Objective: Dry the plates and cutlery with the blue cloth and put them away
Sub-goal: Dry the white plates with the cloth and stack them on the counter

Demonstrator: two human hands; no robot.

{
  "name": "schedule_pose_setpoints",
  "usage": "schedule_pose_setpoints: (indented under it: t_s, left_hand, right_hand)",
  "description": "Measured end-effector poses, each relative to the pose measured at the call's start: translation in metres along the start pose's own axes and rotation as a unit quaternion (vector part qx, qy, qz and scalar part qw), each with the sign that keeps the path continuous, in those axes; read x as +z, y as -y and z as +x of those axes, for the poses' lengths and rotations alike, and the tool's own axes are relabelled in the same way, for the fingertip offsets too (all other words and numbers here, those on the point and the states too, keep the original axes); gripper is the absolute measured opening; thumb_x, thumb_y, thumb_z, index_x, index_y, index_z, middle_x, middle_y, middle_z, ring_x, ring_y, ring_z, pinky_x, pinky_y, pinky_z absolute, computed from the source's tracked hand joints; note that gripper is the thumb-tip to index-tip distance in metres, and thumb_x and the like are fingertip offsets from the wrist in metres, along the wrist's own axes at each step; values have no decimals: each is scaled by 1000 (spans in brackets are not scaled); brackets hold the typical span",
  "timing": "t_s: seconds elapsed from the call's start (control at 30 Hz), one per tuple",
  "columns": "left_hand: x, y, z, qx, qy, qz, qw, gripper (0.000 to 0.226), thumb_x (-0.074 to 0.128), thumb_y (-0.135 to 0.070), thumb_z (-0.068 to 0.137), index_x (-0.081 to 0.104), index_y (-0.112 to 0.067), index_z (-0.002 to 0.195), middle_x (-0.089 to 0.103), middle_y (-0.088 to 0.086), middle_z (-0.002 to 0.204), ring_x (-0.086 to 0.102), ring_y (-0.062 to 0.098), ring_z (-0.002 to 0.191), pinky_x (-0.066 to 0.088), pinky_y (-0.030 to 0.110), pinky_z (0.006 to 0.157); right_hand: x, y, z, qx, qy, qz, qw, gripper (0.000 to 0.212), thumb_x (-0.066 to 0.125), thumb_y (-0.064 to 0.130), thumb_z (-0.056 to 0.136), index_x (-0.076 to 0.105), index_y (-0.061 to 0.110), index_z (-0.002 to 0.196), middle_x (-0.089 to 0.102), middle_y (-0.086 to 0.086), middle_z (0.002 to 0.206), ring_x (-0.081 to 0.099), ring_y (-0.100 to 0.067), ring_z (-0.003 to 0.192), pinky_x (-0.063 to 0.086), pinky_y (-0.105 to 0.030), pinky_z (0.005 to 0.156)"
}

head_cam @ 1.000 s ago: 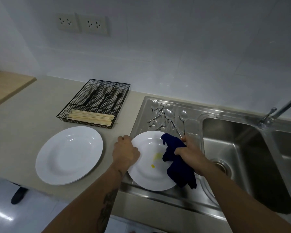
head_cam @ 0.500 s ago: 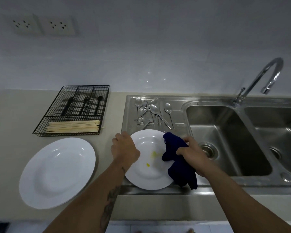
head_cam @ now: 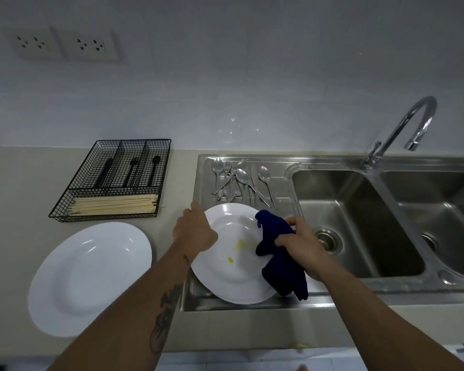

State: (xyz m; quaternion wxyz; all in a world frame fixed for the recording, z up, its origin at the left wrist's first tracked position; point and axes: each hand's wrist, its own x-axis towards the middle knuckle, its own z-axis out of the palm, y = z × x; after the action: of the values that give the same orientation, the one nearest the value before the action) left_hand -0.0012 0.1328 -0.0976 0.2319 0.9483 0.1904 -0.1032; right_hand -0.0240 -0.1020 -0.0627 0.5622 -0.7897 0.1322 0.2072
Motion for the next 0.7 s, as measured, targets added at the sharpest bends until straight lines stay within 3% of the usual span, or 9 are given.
schedule_pose_setpoints:
  t_s: [0.13, 0.3, 0.37, 0.5, 0.7]
  left_hand:
    - [2, 16, -2, 83, -65, -107, 989, 43, 63, -9, 75, 46, -15, 114, 52, 4, 108, 55, 28, 99, 48, 36, 79]
    - [1, 29, -9, 136, -113, -254, 951, 52, 61, 0, 77, 58, -22, 124, 59, -3, 110, 57, 17, 99, 50, 34, 87]
    - [-3, 28, -14, 129, -117, -312, 934, 54, 57, 4, 78, 61, -25, 124, 62, -5, 112, 59, 12, 99, 52, 32, 87]
    - [-17, 20, -25, 76, -73, -451, 886, 61, 49, 11, 79, 67, -39, 108, 69, -22, 100, 64, -4, 90, 53, 16, 67]
    - [-20, 15, -29, 21, -12, -574, 818, 59, 48, 13, 79, 72, -26, 117, 73, 1, 113, 66, 29, 107, 58, 42, 85]
  right_hand:
    - [3, 0, 2, -9, -20, 18, 1000, 32, 62, 1, 85, 49, 19, 108, 65, -14, 103, 64, -28, 80, 51, -37, 66]
    - [4, -1, 3, -11, -44, 65, 997, 30, 60, 1, 86, 51, 23, 104, 62, -11, 110, 64, -28, 88, 52, -37, 66]
    - [3, -1, 2, -4, -43, 99, 994, 30, 59, -1, 87, 52, 20, 106, 63, -13, 110, 63, -28, 87, 52, -37, 66]
    - [4, 1, 0, 15, -38, 152, 988, 33, 58, -4, 88, 52, 13, 115, 64, -14, 107, 64, -28, 84, 54, -37, 65]
    - [14, 7, -5, -32, -62, 91, 993, 34, 61, -1, 88, 55, 21, 113, 65, -10, 108, 67, -27, 84, 54, -36, 63]
